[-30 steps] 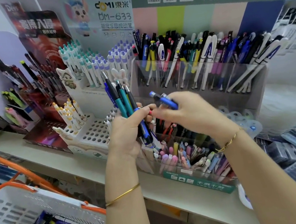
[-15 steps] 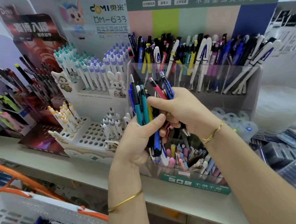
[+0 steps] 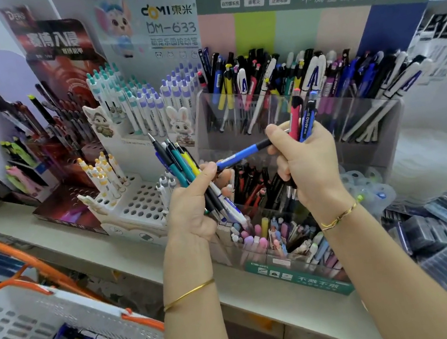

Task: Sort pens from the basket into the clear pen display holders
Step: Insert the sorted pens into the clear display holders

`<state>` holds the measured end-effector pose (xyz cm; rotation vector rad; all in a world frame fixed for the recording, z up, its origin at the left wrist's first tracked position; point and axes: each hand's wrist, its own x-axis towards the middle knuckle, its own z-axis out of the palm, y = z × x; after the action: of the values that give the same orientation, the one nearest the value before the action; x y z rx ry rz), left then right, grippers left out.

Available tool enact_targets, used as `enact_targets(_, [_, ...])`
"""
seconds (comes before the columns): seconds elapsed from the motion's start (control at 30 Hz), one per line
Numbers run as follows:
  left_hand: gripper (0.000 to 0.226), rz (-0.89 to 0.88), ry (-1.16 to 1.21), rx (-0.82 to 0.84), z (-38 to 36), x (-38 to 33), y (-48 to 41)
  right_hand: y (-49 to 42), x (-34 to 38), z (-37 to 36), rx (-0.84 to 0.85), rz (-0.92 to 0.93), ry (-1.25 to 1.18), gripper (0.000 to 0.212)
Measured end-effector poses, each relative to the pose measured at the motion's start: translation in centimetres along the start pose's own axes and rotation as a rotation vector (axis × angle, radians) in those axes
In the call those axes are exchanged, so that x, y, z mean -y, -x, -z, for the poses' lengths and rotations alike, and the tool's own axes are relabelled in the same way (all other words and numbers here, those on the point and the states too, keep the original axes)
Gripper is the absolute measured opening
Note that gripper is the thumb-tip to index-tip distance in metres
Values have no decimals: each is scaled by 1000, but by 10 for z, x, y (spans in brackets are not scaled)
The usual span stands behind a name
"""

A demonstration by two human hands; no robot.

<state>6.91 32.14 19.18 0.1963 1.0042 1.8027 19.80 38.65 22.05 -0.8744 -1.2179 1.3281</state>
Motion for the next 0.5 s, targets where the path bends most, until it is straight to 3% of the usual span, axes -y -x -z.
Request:
enact_targets(0.07, [12, -58, -45, -43, 0, -1, -1, 0, -1, 5, 51, 8, 116, 17])
enact_targets(0.23, [12, -211, -362, -126, 13, -6, -9, -7, 16, 13, 156, 249, 1040, 44])
enact_targets(0.4, [16, -162, -413, 23, 5, -8, -6, -4, 15, -8, 679, 45, 1035, 34])
enact_targets(0.5, [7, -104, -312, 47, 4, -9, -5, -2, 6, -4, 727, -61, 828, 21])
